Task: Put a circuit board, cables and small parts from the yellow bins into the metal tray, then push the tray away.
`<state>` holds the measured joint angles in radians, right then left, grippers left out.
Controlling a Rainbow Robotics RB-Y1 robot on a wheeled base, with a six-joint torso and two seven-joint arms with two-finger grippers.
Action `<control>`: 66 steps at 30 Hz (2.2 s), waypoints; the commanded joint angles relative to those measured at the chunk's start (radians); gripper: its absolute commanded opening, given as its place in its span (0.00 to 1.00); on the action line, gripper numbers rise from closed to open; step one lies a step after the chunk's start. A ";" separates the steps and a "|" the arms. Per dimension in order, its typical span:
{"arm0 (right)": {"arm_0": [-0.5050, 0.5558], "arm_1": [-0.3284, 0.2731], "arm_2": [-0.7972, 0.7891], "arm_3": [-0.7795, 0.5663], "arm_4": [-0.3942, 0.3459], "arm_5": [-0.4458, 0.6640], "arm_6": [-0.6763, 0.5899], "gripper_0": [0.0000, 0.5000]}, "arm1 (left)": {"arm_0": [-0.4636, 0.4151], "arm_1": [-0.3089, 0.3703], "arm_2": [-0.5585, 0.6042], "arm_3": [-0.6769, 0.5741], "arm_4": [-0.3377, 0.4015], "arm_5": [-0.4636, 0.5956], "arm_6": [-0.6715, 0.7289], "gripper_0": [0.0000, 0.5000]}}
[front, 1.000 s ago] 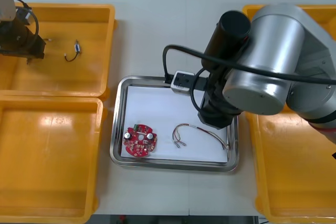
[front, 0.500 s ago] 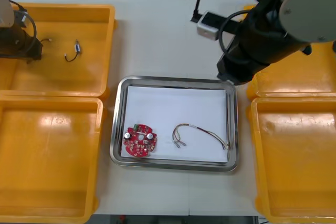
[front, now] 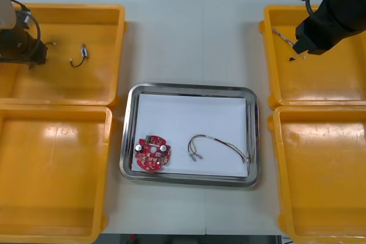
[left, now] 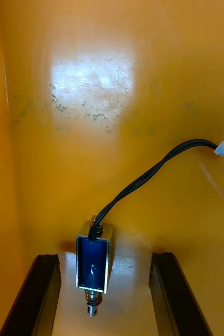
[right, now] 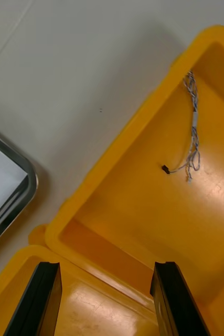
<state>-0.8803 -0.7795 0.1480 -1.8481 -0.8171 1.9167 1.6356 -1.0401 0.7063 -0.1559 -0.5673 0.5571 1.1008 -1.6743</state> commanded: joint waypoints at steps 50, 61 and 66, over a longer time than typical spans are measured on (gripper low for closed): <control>-0.227 0.118 -0.133 0.823 0.265 -0.426 0.064 1.00 | 0.011 0.097 0.016 -0.714 0.110 0.728 0.143 0.00; -0.252 0.164 -0.133 0.945 0.274 -0.522 0.061 1.00 | 0.068 0.033 -0.057 -1.034 0.202 0.817 0.381 0.00; -0.252 0.175 -0.133 0.989 0.272 -0.535 0.061 1.00 | 0.069 -0.011 -0.116 -1.100 0.213 0.815 0.487 0.00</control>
<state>-1.0755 -0.6164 0.0433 -0.8729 -0.5498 1.3954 1.6575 -0.9769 0.7346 -0.2313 -1.6161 0.7580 1.9084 -1.2027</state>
